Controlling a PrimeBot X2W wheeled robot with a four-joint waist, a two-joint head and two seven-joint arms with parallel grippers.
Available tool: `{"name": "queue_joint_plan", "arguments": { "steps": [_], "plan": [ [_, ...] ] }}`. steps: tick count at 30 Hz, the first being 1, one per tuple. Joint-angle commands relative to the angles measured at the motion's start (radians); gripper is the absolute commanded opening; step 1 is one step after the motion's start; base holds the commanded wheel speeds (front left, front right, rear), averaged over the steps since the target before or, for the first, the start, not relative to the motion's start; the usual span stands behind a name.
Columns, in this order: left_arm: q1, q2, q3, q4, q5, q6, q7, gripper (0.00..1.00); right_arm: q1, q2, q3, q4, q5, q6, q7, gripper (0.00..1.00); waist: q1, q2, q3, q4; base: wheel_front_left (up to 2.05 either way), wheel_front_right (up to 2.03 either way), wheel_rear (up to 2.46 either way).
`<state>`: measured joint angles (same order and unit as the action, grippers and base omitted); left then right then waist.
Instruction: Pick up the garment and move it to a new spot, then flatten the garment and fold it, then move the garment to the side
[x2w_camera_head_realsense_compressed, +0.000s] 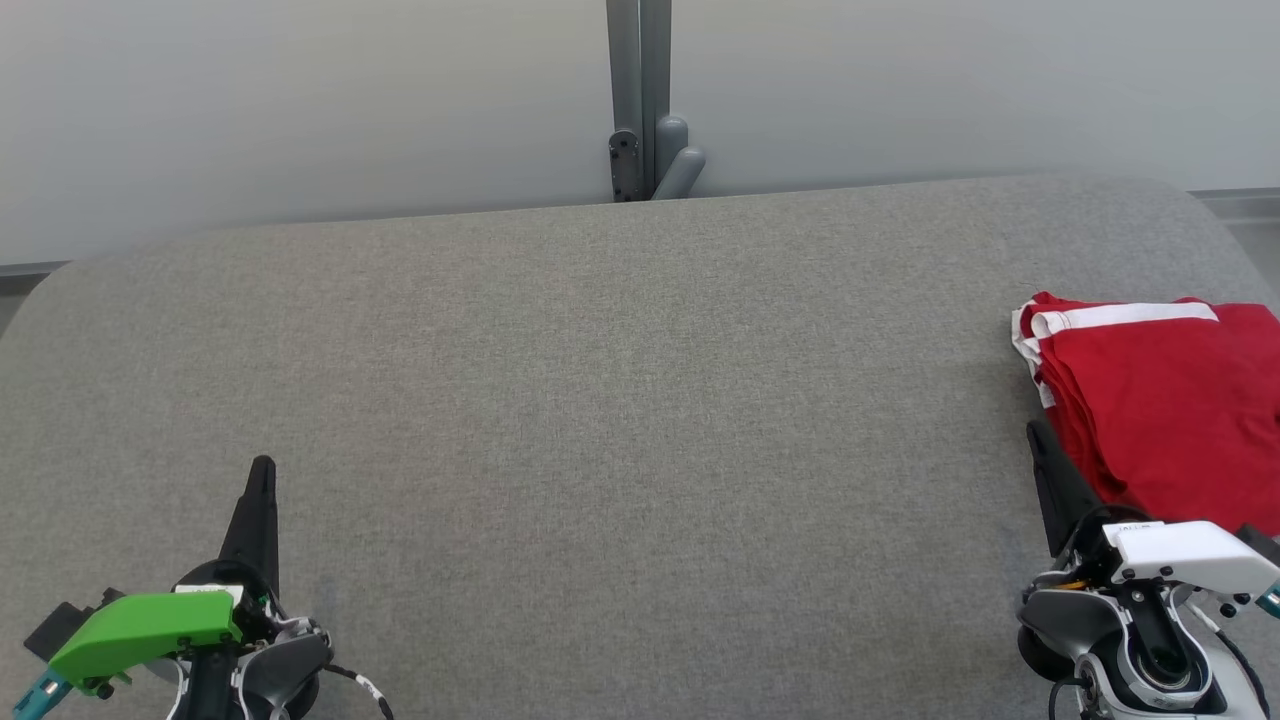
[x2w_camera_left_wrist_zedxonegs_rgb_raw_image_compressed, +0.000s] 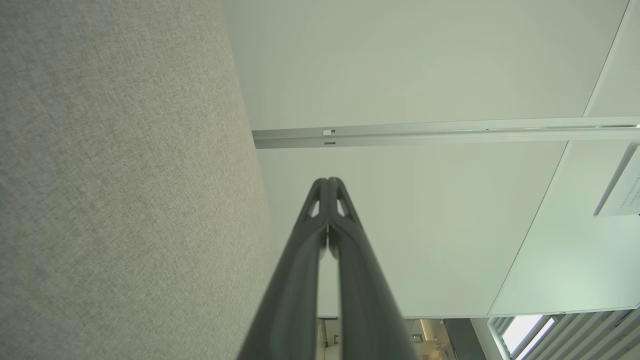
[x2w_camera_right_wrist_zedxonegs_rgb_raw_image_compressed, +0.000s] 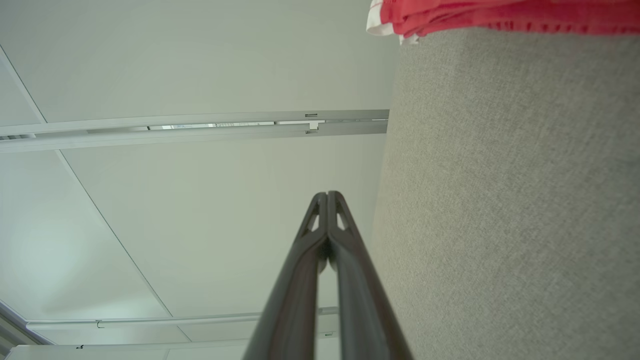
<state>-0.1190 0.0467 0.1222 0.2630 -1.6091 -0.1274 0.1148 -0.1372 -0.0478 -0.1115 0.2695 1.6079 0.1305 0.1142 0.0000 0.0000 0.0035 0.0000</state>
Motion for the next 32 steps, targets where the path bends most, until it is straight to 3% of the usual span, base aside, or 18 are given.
{"name": "queue_joint_plan", "arguments": {
  "steps": [1,32],
  "plan": [
    [-0.014,0.007,0.001,-0.004,-0.002,-0.006,0.005,0.0,0.008,-0.004,-0.001,-0.004,0.005,0.0,0.002,0.0,0.0,0.0,0.0,0.0,0.0,0.0,0.0],
    [-0.013,0.007,0.001,-0.004,-0.002,-0.007,0.005,0.0,0.008,-0.004,-0.001,-0.004,0.006,0.0,0.002,0.0,0.0,0.0,0.0,0.0,0.0,0.0,0.0]
  ]
}}
